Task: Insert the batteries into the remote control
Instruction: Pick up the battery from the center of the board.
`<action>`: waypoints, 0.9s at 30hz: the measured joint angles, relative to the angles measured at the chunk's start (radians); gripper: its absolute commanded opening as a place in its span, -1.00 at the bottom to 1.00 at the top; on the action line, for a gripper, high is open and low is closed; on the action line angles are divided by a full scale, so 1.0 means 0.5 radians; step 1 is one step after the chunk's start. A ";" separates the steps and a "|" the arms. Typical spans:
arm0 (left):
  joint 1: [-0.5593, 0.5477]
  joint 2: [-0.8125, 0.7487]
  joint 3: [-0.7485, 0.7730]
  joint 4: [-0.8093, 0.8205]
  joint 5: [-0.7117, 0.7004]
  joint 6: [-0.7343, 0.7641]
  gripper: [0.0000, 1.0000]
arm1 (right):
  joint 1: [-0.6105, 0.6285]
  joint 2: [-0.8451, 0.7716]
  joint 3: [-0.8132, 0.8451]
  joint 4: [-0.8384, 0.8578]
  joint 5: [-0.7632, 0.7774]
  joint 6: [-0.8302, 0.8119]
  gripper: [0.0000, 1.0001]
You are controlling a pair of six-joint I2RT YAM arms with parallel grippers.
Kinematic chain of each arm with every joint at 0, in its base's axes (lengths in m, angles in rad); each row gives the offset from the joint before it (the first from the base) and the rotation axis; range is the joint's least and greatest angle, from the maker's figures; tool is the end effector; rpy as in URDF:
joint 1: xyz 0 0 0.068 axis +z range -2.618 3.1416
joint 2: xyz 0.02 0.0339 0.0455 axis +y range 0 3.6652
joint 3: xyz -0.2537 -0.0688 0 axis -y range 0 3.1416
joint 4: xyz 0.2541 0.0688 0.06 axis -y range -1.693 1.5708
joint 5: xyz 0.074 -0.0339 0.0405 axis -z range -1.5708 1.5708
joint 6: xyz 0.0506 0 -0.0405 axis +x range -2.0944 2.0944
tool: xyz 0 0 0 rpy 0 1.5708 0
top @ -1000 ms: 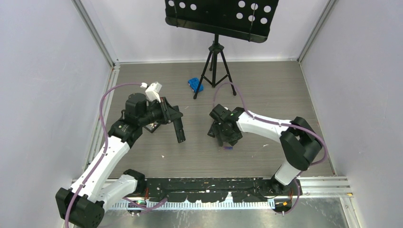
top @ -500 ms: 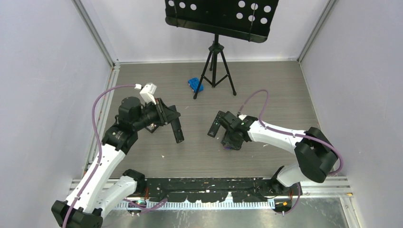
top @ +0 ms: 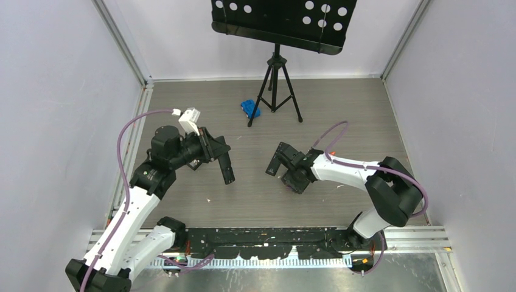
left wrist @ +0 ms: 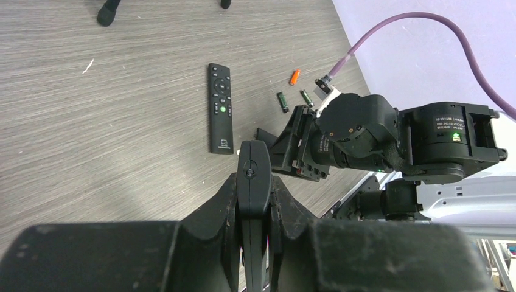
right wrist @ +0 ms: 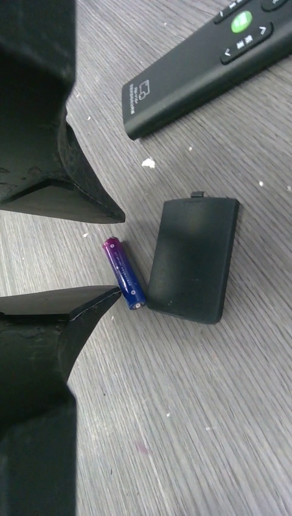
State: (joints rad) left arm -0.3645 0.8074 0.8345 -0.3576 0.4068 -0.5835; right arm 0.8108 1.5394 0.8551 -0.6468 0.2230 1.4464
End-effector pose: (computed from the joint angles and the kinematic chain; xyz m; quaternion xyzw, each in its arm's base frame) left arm 0.1899 -0.0939 0.3246 0.0296 0.8051 -0.4061 0.4314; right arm 0.1983 0.1924 0.1331 0.3209 0.9331 0.0601 0.1507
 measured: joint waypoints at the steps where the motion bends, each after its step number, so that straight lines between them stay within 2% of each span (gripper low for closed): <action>1: 0.000 0.006 0.000 0.001 0.000 0.006 -1.00 | 0.000 0.008 0.000 -0.008 0.008 0.011 -0.09; 11: 0.000 0.024 -0.002 0.000 -0.007 0.033 -1.00 | -0.013 0.011 -0.006 -0.089 0.106 0.077 -0.25; 19: 0.000 0.035 -0.002 0.002 -0.006 0.031 -1.00 | -0.047 0.011 -0.009 -0.157 0.170 0.045 -0.66; 21: 0.000 0.040 -0.002 0.002 -0.002 0.030 -1.00 | -0.050 0.011 -0.009 -0.175 0.192 0.022 -0.66; 24: 0.000 0.058 -0.002 0.007 0.034 0.018 -1.00 | -0.050 0.011 -0.009 -0.180 0.217 -0.025 -0.41; 27: 0.000 0.080 -0.002 0.021 0.078 0.006 -1.00 | -0.050 0.011 -0.011 -0.192 0.242 -0.101 -0.36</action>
State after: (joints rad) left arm -0.3645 0.8474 0.8333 -0.3470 0.4458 -0.5804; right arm 0.7860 1.5448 0.8497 -0.7425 0.3439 1.3956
